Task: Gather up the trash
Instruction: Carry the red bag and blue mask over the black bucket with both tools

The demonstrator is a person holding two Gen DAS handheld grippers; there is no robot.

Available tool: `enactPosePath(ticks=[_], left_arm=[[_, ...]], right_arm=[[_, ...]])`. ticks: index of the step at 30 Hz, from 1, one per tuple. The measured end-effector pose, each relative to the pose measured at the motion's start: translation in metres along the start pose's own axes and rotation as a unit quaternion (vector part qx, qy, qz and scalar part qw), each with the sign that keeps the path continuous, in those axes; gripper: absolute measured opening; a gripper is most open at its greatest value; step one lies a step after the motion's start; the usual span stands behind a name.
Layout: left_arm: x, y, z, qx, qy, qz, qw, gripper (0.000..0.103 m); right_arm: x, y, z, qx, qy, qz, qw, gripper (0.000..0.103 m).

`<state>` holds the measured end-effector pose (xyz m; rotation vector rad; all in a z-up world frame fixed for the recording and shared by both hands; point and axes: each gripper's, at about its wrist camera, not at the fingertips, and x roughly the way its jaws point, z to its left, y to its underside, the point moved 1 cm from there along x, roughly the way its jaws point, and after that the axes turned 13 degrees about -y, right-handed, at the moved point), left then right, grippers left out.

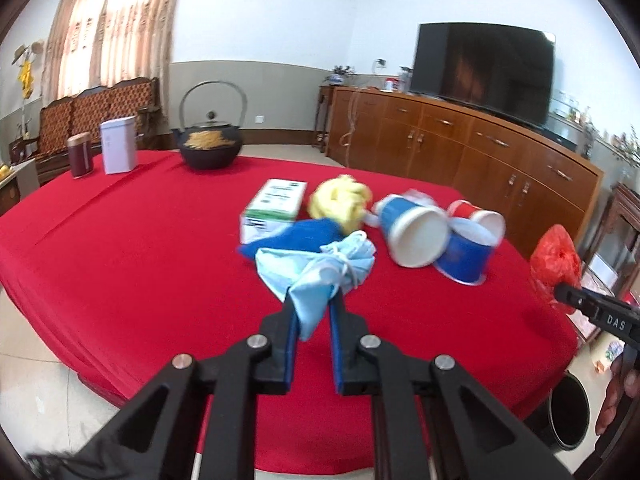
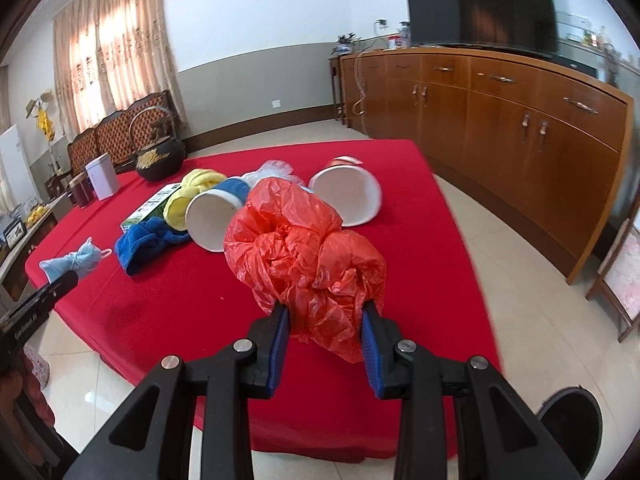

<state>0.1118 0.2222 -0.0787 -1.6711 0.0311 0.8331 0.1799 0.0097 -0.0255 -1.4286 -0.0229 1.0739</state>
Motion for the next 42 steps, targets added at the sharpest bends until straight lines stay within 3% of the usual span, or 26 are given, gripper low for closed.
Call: enactPosePath(ticks=[9,22,37,42], left_arm=[[-0.032,0.004,-0.07,0.039,0.067,-0.007,0.997,0.015],[-0.073,0.005,-0.159,0.093,0.154,-0.028,0.9833,0.015],[-0.093,0.03,-0.243,0.145,0.212,-0.017,0.9664,0.015],[-0.096,0.046,-0.275,0.171,0.235,-0.003,0.9568,0.015]], right_arm=[[-0.073,0.022,-0.044,0.035,0.047,-0.027,0.998,0.035],[-0.167,0.054,-0.106,0.084,0.133,-0.053,0.986,0.035],[-0.227,0.089,-0.158,0.129,0.184,-0.064,0.972,0.035],[-0.24,0.105,-0.178,0.148,0.198,-0.058,0.967,0.035]])
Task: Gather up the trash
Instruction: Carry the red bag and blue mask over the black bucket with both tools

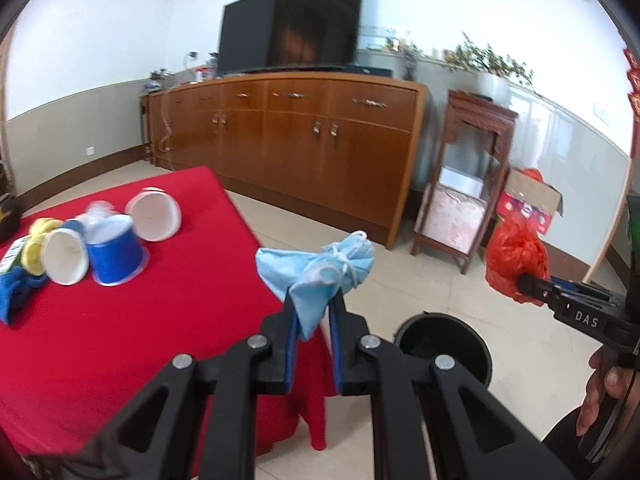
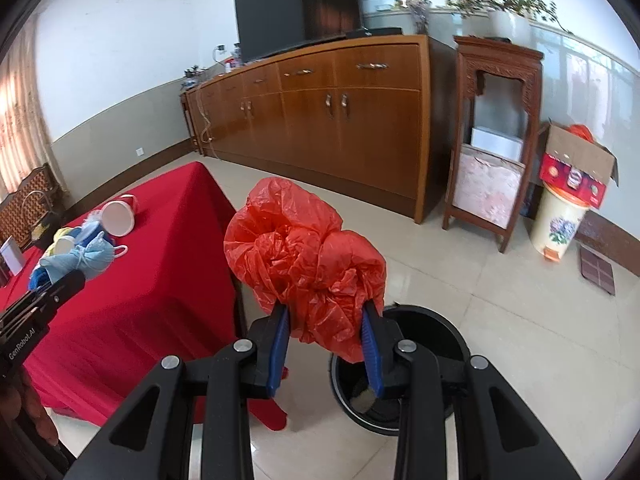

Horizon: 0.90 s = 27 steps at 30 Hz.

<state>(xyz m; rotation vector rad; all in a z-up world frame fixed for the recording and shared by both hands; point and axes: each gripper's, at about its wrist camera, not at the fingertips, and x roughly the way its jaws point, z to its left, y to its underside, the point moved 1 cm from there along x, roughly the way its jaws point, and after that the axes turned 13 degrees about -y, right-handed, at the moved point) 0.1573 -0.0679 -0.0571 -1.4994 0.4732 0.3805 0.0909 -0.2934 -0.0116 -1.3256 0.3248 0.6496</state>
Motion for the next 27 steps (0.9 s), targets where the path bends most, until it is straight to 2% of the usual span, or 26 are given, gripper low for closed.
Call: enactPosePath(ticks=[7,16,27], left_arm=[[0.015,0.006,-0.054,0.036,0.043,0.017,0.9983,0.015],[0.04,0.018,-0.114,0.076,0.087,0.047,0.9922,0.015],[0.081,0.039,-0.165,0.098,0.12,0.088,0.984,0.016]], right_arm=[[-0.002,0.014,-0.041,0.024,0.022,0.015,0.999,0.035],[0.003,0.034,-0.089,0.04,0.047,0.042,0.997,0.035],[0.041,0.049,-0.135,0.025,0.048,0.087,0.995,0.035]])
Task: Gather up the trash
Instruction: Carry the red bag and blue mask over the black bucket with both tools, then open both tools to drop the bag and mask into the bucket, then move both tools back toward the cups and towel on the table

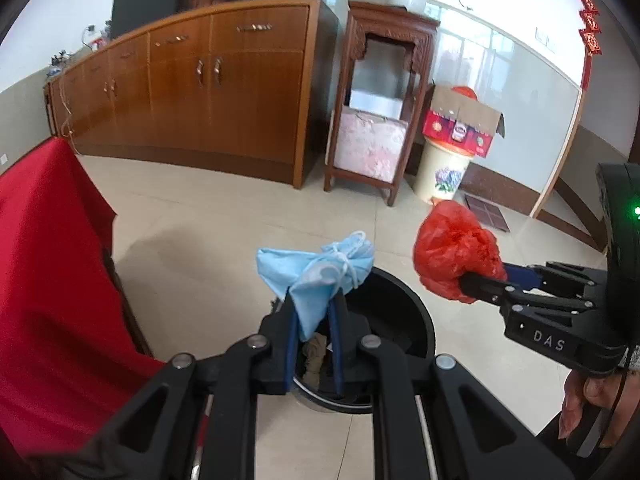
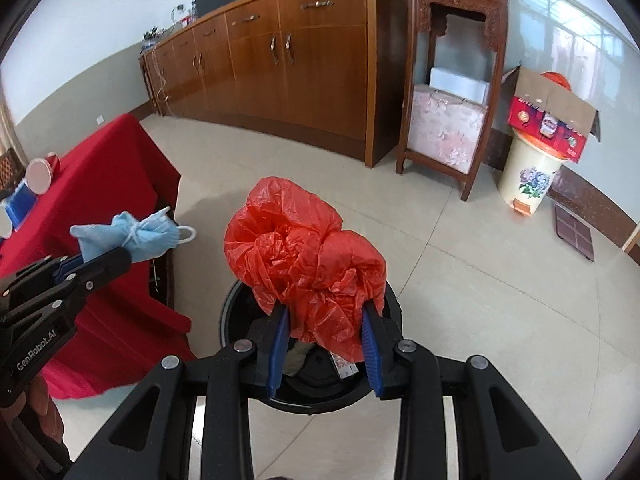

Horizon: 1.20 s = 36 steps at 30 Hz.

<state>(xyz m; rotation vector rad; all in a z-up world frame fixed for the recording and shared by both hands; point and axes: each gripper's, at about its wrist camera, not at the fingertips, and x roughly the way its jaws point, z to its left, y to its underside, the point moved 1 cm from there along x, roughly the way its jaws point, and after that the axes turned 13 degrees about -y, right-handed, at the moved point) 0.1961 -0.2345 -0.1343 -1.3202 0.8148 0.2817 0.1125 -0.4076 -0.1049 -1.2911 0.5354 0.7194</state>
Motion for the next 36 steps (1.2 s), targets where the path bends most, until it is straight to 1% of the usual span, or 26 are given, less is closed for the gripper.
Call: enactPosePath(ticks=[4,8,9,10,11,12,13,14,16,17,18,21,25,29,34,36], left_arm=[[0.023,0.005,-0.011,0.01,0.011,0.027,0.9995,0.016],[0.042,0.012,-0.017,0.014,0.015,0.054,0.9983,0.018],[0.047,0.014,-0.018,0.013,0.019,0.06,0.9979,0.019],[0.052,0.015,-0.019,0.011,0.028,0.065,0.9975,0.027],[0.057,0.017,-0.019,0.008,0.034,0.072,0.9968,0.052],[0.06,0.019,-0.018,0.006,0.025,0.078,0.9967,0.077],[0.062,0.02,-0.016,0.003,0.007,0.077,0.997,0.083],[0.061,0.021,-0.012,-0.001,-0.01,0.073,0.9973,0.085],[0.057,0.022,-0.007,-0.004,-0.026,0.073,0.997,0.087],[0.054,0.022,-0.005,-0.005,-0.034,0.072,0.9968,0.092],[0.051,0.023,-0.003,-0.005,-0.044,0.069,0.9967,0.094],[0.041,0.021,0.003,-0.005,-0.058,0.059,0.9965,0.094],[0.028,0.016,0.01,-0.006,-0.069,0.047,0.9965,0.095],[0.01,0.01,0.023,-0.018,-0.081,0.034,0.9959,0.095],[-0.009,0.005,0.037,-0.03,-0.093,0.025,0.9949,0.095],[-0.019,0.005,0.044,-0.034,-0.102,0.018,0.9941,0.095]], right_arm=[[0.025,0.003,-0.016,-0.027,-0.01,0.033,0.999,0.035],[0.053,0.008,-0.027,-0.05,-0.032,0.077,0.995,0.035],[0.06,0.009,-0.029,-0.055,-0.037,0.085,0.994,0.035],[0.068,0.012,-0.03,-0.062,-0.046,0.095,0.992,0.036],[0.074,0.013,-0.031,-0.069,-0.049,0.1,0.991,0.04],[0.082,0.016,-0.032,-0.076,-0.047,0.105,0.99,0.048],[0.096,0.021,-0.039,-0.072,-0.039,0.12,0.989,0.072],[0.104,0.024,-0.045,-0.066,-0.028,0.129,0.989,0.089],[0.115,0.03,-0.056,-0.055,-0.004,0.145,0.988,0.091],[0.116,0.032,-0.061,-0.048,0.005,0.146,0.988,0.099],[0.116,0.032,-0.064,-0.041,0.013,0.148,0.988,0.103],[0.107,0.029,-0.065,-0.03,0.014,0.13,0.991,0.103],[0.087,0.022,-0.06,-0.029,0.031,0.095,0.995,0.103],[0.061,0.014,-0.047,-0.027,0.043,0.06,0.997,0.103],[0.032,0.006,-0.025,-0.019,0.037,0.02,0.999,0.103],[0.026,0.002,-0.017,-0.018,0.036,0.01,0.999,0.103]])
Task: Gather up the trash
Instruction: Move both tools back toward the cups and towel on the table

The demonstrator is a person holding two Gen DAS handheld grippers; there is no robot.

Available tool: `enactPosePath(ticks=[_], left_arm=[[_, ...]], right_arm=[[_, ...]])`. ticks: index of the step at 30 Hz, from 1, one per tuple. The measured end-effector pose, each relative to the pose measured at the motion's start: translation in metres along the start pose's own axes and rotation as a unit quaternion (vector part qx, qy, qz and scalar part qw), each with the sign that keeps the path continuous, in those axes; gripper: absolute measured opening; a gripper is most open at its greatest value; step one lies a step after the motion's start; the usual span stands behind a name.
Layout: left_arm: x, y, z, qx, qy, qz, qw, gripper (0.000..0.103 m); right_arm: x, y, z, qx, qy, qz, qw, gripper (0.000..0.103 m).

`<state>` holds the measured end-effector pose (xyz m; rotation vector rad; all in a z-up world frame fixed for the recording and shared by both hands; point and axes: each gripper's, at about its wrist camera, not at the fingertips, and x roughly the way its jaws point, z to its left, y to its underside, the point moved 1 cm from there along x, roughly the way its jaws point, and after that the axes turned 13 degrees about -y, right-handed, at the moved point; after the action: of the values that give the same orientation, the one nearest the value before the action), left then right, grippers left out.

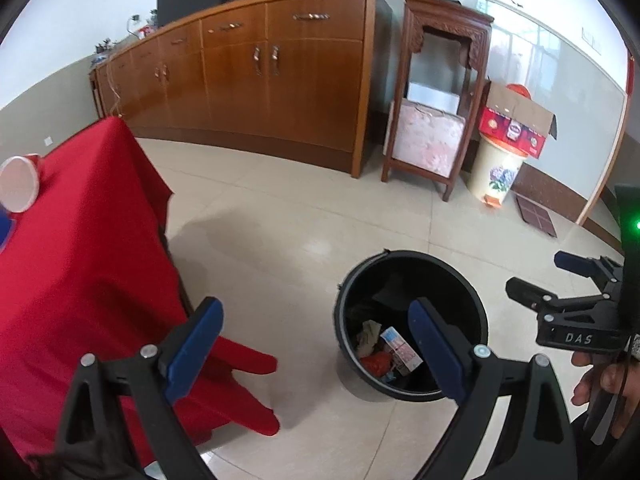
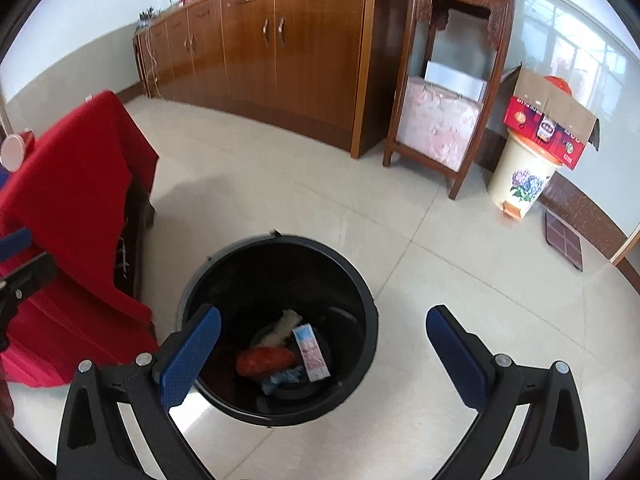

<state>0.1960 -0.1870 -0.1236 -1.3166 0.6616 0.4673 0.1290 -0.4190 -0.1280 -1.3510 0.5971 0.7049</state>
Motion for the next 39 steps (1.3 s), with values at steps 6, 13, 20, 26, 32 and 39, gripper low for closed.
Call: enactPosePath(ticks=[6,13,20,26,32,39], left_arm=[[-0.013,-0.001,0.021,-0.018,-0.015,-0.011,0.9997,0.096],[-0.03,0.0,0.05,-0.034,-0.04,-0.023,0.9983,0.096],[-0.053,0.003,0.1,-0.091,-0.059,-0.048,0.9929,0.096],[-0.066,0.012,0.141,-0.12,-0.105,-0.06,0.9854,0.096],[-0.08,0.025,0.179,-0.148,-0.14,-0.061,0.9771,0.096],[-0.1,0.046,0.231,-0.185,-0.197,-0.07,0.9603,0.096]], right_arm=[[-0.019,-0.014,0.028,0.001,-0.017,-0.026,1.0,0.103],[-0.041,-0.03,0.068,-0.014,-0.037,-0.061,0.997,0.103],[-0.057,-0.047,0.11,-0.025,-0.074,-0.098,0.992,0.103],[-0.052,-0.057,0.163,-0.052,-0.11,-0.101,0.987,0.103],[-0.041,-0.064,0.209,-0.077,-0.117,-0.066,0.988,0.103],[-0.042,-0.07,0.256,-0.107,-0.163,-0.075,0.978,0.103]])
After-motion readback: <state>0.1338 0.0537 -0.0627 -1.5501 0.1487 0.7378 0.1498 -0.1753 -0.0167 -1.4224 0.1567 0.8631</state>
